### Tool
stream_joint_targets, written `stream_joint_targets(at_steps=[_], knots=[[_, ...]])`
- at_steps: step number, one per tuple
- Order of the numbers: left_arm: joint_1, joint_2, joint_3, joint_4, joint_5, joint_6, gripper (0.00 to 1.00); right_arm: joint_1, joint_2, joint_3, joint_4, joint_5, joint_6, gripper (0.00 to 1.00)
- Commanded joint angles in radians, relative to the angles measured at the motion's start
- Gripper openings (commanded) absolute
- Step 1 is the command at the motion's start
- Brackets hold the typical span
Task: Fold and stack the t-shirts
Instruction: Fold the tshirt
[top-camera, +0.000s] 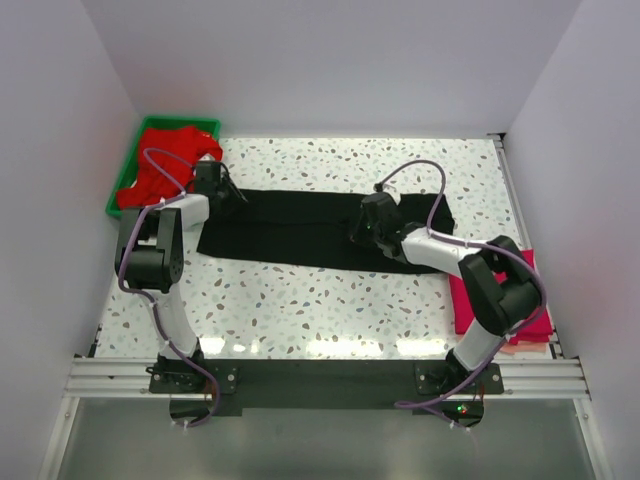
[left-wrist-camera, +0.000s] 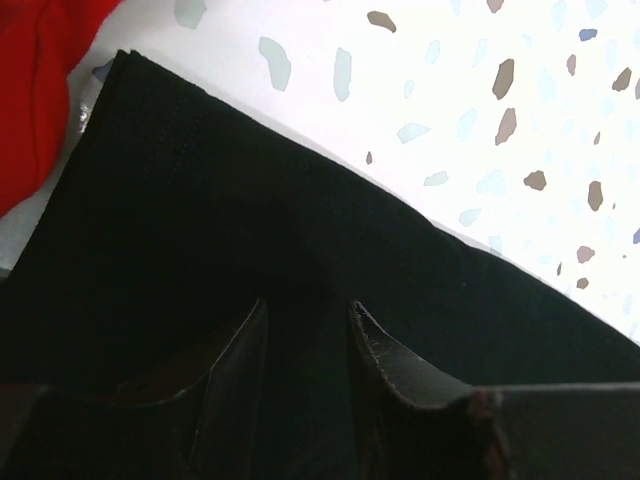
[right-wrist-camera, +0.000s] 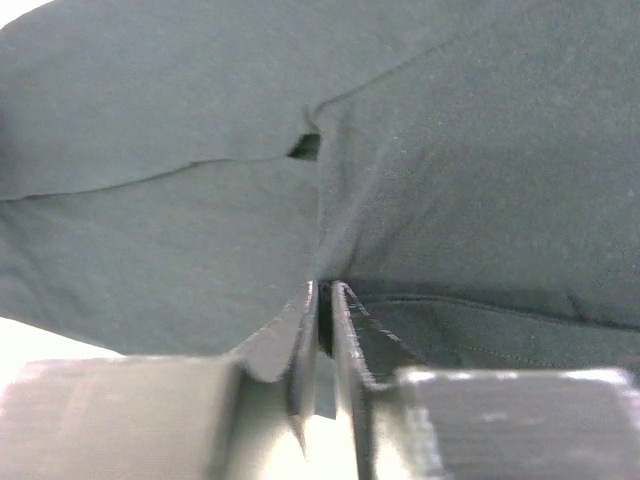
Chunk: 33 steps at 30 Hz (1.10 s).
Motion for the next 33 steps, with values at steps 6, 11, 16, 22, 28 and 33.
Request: stream_joint_targets(at_steps=[6,11,16,22,28,33], knots=[[-0.007,-0.007,0.022,0.044,0.031,-0.002,0.43,0.002,-0.069,0.045,-0.051,0.09,-0.027,0.58],[-0.01,-0.009,0.021,0.05,0.039,-0.009,0.44,-0.076,-0.188,0.031,-0.183,0.116,-0.065,0.64],[-0.022,-0.006,0.024,0.05,0.04,-0.007,0.43,-0.3,-0.181,0.036,-0.25,-0.02,-0.105,0.64],[-0.042,0.017,0.052,0.015,0.004,0.011,0.39,-0.406,0.008,0.215,-0.33,-0.052,-0.154,0.6],[-0.051,0.045,0.068,-0.102,-0.068,0.028,0.34,-0.413,0.158,0.27,-0.354,-0.062,-0.151,0.59],[-0.06,0.047,0.041,-0.165,-0.141,0.007,0.31,-0.431,0.273,0.341,-0.37,-0.088,-0.154,0.58]])
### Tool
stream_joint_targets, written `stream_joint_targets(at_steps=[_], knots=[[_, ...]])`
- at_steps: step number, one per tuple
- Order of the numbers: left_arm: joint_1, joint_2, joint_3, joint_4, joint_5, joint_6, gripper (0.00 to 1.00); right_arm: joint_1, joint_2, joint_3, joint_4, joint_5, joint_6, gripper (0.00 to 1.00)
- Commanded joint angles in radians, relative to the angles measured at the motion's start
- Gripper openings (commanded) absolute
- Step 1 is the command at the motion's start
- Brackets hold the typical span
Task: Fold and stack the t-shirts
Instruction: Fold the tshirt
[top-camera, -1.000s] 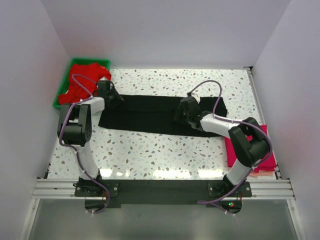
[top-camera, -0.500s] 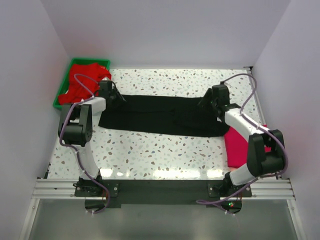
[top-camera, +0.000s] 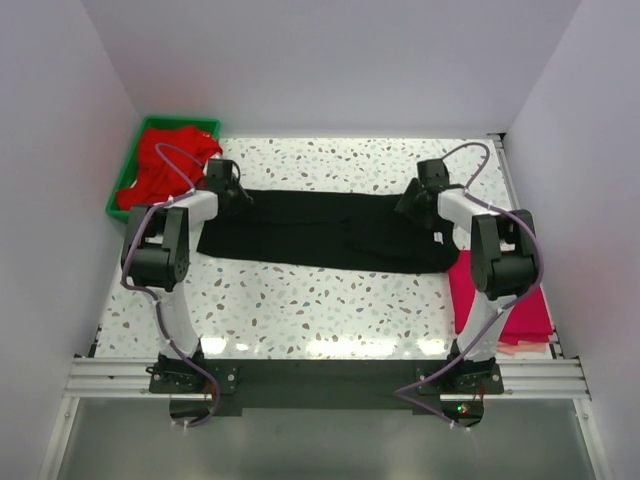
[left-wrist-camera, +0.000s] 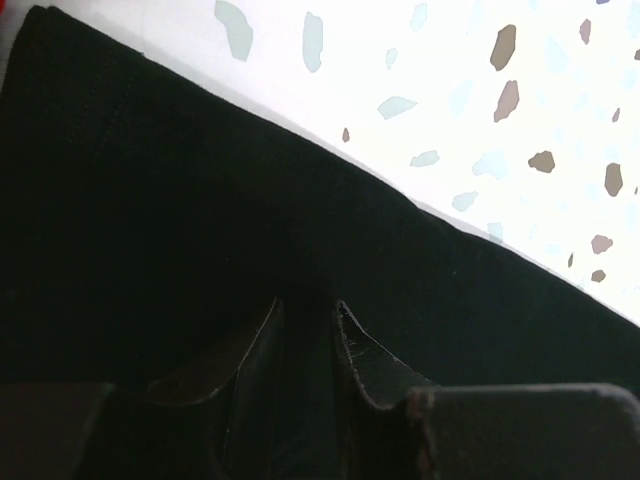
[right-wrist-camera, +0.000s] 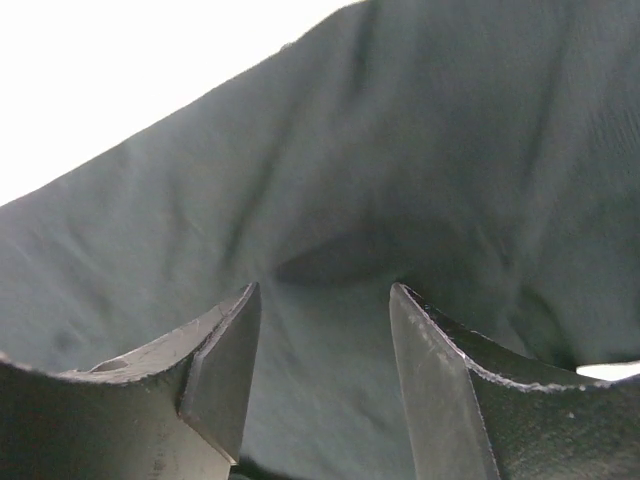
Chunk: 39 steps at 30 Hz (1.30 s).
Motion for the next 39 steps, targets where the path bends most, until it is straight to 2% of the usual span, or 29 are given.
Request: stream_joint_targets(at_steps=[1,5,9,16,21,22,25,28,31,32,36,39], knots=[[-0.007,0.016,-0.025,-0.095,-0.088,-0.005,0.29,-0.017,0.091,0.076,-0.026,-0.033,-0.011,0.58],[-0.02,-0.031,-0.11,-0.089,-0.108,-0.064,0.29,-0.029,0.191,0.24,-0.074,-0.035,-0.031,0.58],[-0.03,-0.105,-0.28,-0.028,-0.08,-0.134,0.28,-0.034,0.313,0.438,-0.143,-0.036,-0.063,0.59],[-0.087,-0.326,-0.545,0.067,0.008,-0.242,0.29,-0.032,0.531,0.812,-0.18,-0.136,-0.14,0.62],[-0.211,-0.406,-0.638,0.067,0.071,-0.306,0.31,-0.023,0.683,1.013,-0.167,-0.292,-0.179,0.69],[-0.266,-0.432,-0.655,0.101,0.073,-0.321,0.32,-0.018,0.704,1.088,-0.169,-0.312,-0.189,0.71],[-0.331,-0.47,-0.717,0.164,0.107,-0.374,0.37,-0.006,0.754,1.199,-0.164,-0.37,-0.202,0.79],[-0.355,-0.505,-0.706,0.179,0.15,-0.357,0.41,0.006,0.717,1.227,-0.175,-0.357,-0.226,0.86],[-0.355,-0.553,-0.603,0.049,0.066,-0.241,0.46,0.009,0.624,1.128,-0.165,-0.291,-0.237,0.9],[-0.355,-0.561,-0.58,0.032,0.03,-0.175,0.47,0.009,0.544,1.089,-0.157,-0.273,-0.237,0.9],[-0.357,-0.558,-0.485,-0.049,-0.04,-0.07,0.42,0.011,0.375,0.908,-0.152,-0.168,-0.218,0.89],[-0.36,-0.562,-0.496,-0.052,-0.076,-0.05,0.38,0.009,0.274,0.77,-0.163,-0.124,-0.199,0.88]])
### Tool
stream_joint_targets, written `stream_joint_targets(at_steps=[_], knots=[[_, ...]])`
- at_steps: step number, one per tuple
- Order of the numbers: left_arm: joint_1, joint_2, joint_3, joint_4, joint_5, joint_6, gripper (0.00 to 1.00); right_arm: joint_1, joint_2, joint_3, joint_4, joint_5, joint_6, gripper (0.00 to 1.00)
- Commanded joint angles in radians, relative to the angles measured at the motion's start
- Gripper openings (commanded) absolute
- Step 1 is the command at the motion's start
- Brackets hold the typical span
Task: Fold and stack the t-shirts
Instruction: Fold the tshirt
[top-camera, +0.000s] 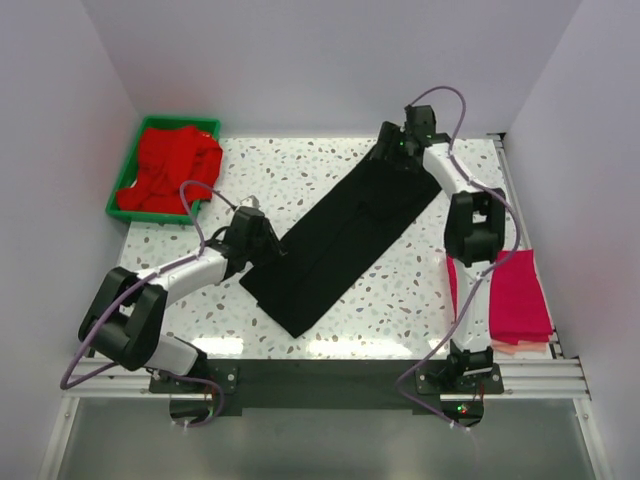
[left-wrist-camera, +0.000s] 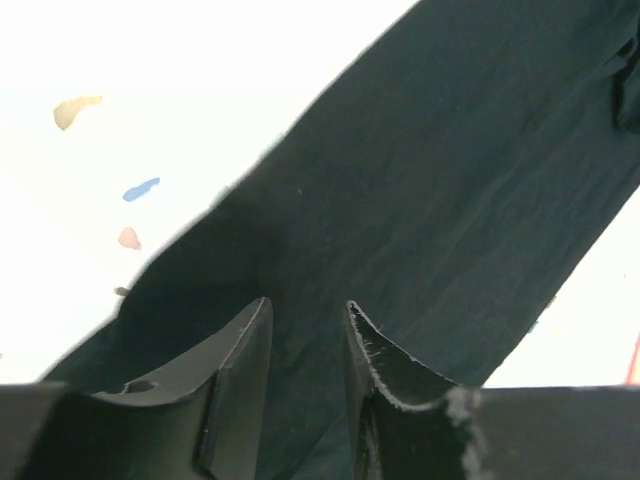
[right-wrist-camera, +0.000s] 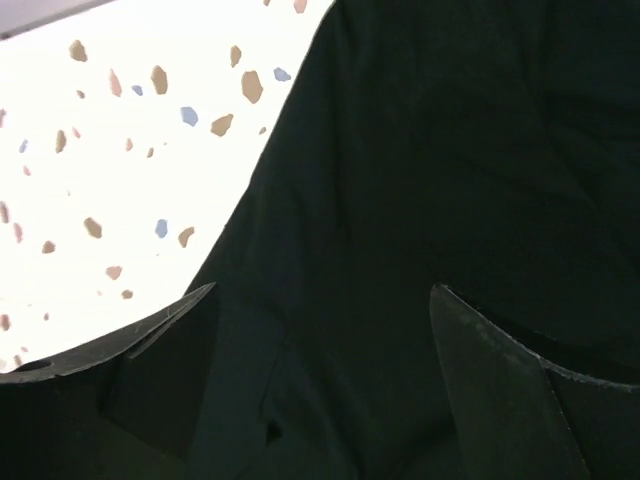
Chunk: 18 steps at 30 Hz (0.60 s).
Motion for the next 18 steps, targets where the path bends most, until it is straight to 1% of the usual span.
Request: stream_joint_targets(at_steps=[1,3,4,5,7,8,9,11,14,16,18], knots=[[-0.005,-0.029,0.015,-0.063,-0.085,0.092,0.36,-0.006,-0.191,-0.139,0.007,0.103,0.02,0.87],[-0.008,-0.029,0.003,-0.067,-0.097,0.098,0.34,-0.006,-0.254,-0.219,0.014,0.123,0.033,0.82],[-0.011,-0.023,-0.005,-0.067,-0.102,0.1,0.33,-0.006,-0.269,-0.295,0.022,0.126,0.047,0.78],[-0.011,-0.022,-0.016,-0.068,-0.102,0.103,0.3,-0.006,-0.289,-0.332,0.031,0.126,0.053,0.72],[-0.014,-0.011,-0.026,-0.073,-0.105,0.097,0.27,-0.003,-0.329,-0.429,0.063,0.126,0.076,0.66],[-0.016,-0.011,-0.04,-0.071,-0.103,0.091,0.25,-0.004,-0.335,-0.454,0.077,0.126,0.083,0.64],[-0.019,-0.012,-0.049,-0.071,-0.097,0.085,0.23,-0.001,-0.331,-0.469,0.082,0.126,0.086,0.59],[-0.025,-0.017,-0.078,-0.068,-0.094,0.065,0.21,0.0,-0.309,-0.468,0.067,0.141,0.089,0.53],[-0.037,-0.029,-0.127,-0.051,-0.074,0.034,0.17,0.0,-0.253,-0.429,0.038,0.164,0.089,0.49],[-0.048,-0.029,-0.147,-0.05,-0.07,0.014,0.16,0.002,-0.192,-0.367,0.001,0.186,0.08,0.45],[-0.063,-0.034,-0.171,-0.045,-0.064,0.003,0.13,0.002,-0.15,-0.299,-0.033,0.213,0.077,0.45]])
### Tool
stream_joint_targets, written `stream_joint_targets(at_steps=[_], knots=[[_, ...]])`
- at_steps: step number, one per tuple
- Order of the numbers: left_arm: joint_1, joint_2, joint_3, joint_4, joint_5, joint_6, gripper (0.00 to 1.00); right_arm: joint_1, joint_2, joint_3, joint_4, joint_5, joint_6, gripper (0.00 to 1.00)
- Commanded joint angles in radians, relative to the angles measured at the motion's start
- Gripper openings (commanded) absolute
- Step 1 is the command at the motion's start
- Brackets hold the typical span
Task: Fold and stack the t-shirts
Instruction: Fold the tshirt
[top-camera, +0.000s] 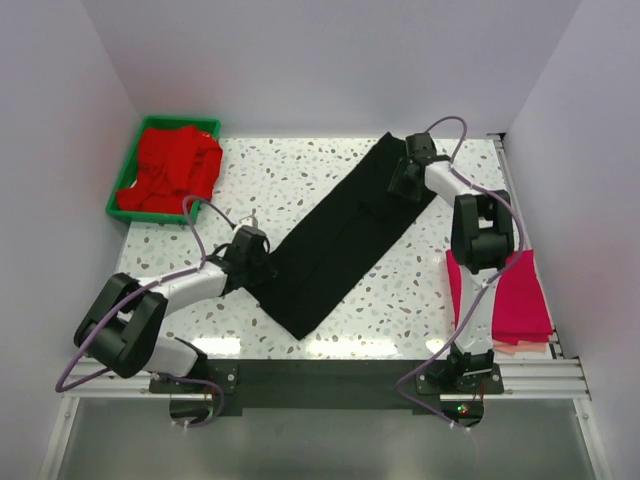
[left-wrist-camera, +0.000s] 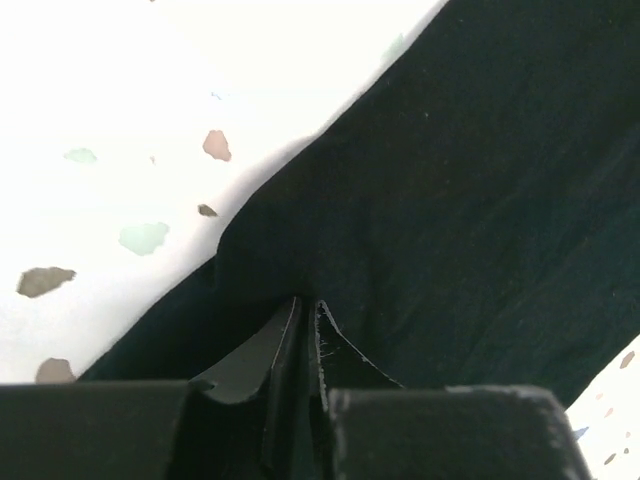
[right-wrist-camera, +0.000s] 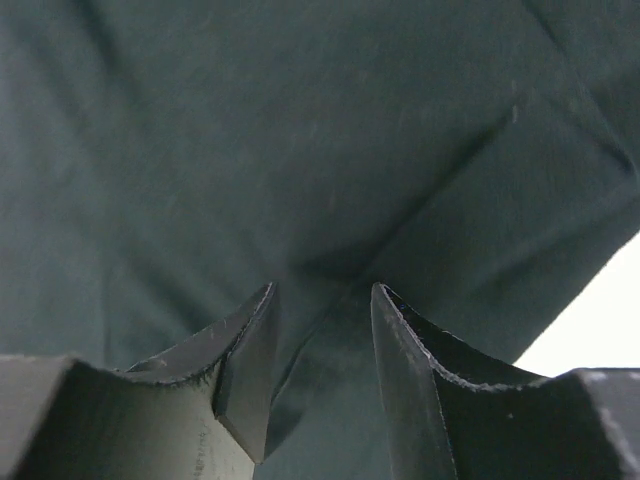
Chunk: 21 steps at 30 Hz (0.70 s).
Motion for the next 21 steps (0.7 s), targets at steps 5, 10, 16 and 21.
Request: stream_joint_targets(at_steps=[5,10,16,21], knots=[[-0.103,-0.008,-0.095,-0.017,0.029,-0.084,0.04,0.019,0.2,0.281,-0.106,0.09,-0.048,0.45],[-0.243,-0.013,-0.114,-0.032,0.029,-0.171,0.0,0.097,0.295,0.456,-0.192,0.159,-0.139,0.46],[-0.396,-0.056,-0.166,-0.023,0.025,-0.309,0.0,0.196,0.357,0.562,-0.189,0.158,-0.227,0.47],[-0.478,-0.066,-0.18,0.02,0.035,-0.383,0.0,0.299,0.398,0.643,-0.166,0.144,-0.311,0.5]])
